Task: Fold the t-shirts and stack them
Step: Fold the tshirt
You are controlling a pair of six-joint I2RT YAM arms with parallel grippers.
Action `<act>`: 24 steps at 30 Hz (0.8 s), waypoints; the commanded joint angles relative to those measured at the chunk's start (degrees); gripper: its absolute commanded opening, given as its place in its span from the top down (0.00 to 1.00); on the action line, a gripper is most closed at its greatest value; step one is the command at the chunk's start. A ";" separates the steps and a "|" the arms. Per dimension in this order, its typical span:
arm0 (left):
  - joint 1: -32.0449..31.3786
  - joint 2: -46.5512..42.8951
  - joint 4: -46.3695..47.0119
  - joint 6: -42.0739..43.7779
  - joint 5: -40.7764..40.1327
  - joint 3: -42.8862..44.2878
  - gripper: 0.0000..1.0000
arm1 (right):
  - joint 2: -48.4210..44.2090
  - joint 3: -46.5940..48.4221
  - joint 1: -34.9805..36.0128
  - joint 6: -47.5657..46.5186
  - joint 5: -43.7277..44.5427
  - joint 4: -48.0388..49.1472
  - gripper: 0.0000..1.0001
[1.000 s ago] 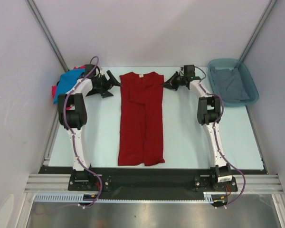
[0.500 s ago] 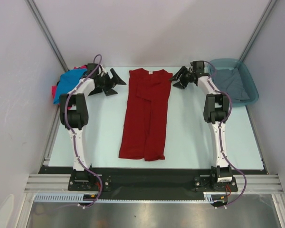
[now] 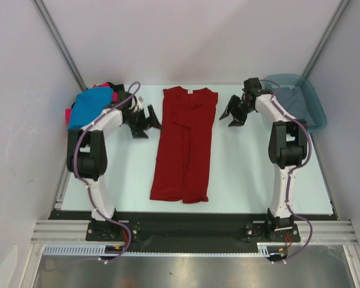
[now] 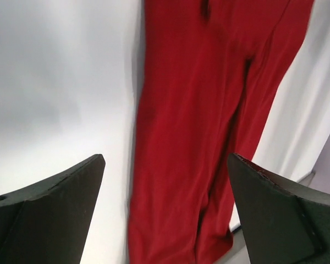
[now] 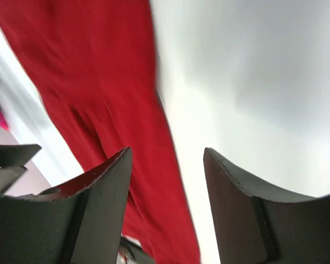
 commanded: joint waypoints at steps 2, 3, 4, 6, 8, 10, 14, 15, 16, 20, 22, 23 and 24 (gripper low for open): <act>-1.64 -12.46 -0.41 2.91 -1.16 -15.62 0.00 | -11.90 -15.25 0.48 -2.26 -1.28 -5.18 0.40; -1.56 -13.60 -0.32 2.65 -1.15 -19.91 0.00 | -15.40 -18.19 0.66 -2.00 -2.25 -3.96 0.40; -1.82 -16.05 -0.14 2.65 -0.46 -21.95 0.00 | -17.35 -20.92 0.92 -1.65 -2.43 -3.68 0.40; -1.99 -18.52 -0.49 2.73 -0.36 -26.87 0.00 | -19.91 -28.22 1.19 -1.38 -3.40 -2.63 0.41; -2.26 -22.11 -0.84 2.65 -0.19 -29.35 0.00 | -22.90 -32.18 1.80 -1.29 -6.38 -1.23 0.41; -2.26 -23.80 -1.10 2.12 0.08 -31.99 0.00 | -24.57 -35.70 2.68 -1.47 -8.23 -1.39 0.41; -2.52 -27.75 -3.73 0.98 1.39 -34.53 0.00 | -24.84 -37.91 6.97 -4.35 -10.43 -6.12 0.42; -2.78 -28.72 -4.18 0.89 1.83 -35.15 0.00 | -25.28 -39.04 7.95 -4.98 -10.61 -6.40 0.42; -3.48 -29.69 -4.53 0.89 1.66 -35.85 0.00 | -25.80 -40.01 8.74 -5.50 -10.70 -6.40 0.42; -4.81 -34.96 -7.17 0.10 0.08 -40.42 0.00 | -28.79 -46.25 10.86 -4.11 -11.66 -3.52 0.42; -4.90 -39.61 -8.30 -0.69 -0.53 -43.41 0.00 | -31.51 -49.75 10.86 -2.52 -9.82 -2.46 0.41; -4.98 -41.19 -8.92 -0.95 -1.15 -45.16 0.00 | -32.74 -50.82 10.86 -2.26 -9.56 -1.40 0.40; -4.98 -44.34 -9.54 -1.74 -1.67 -45.87 0.00 | -34.06 -51.44 10.51 -2.00 -8.95 -1.57 0.40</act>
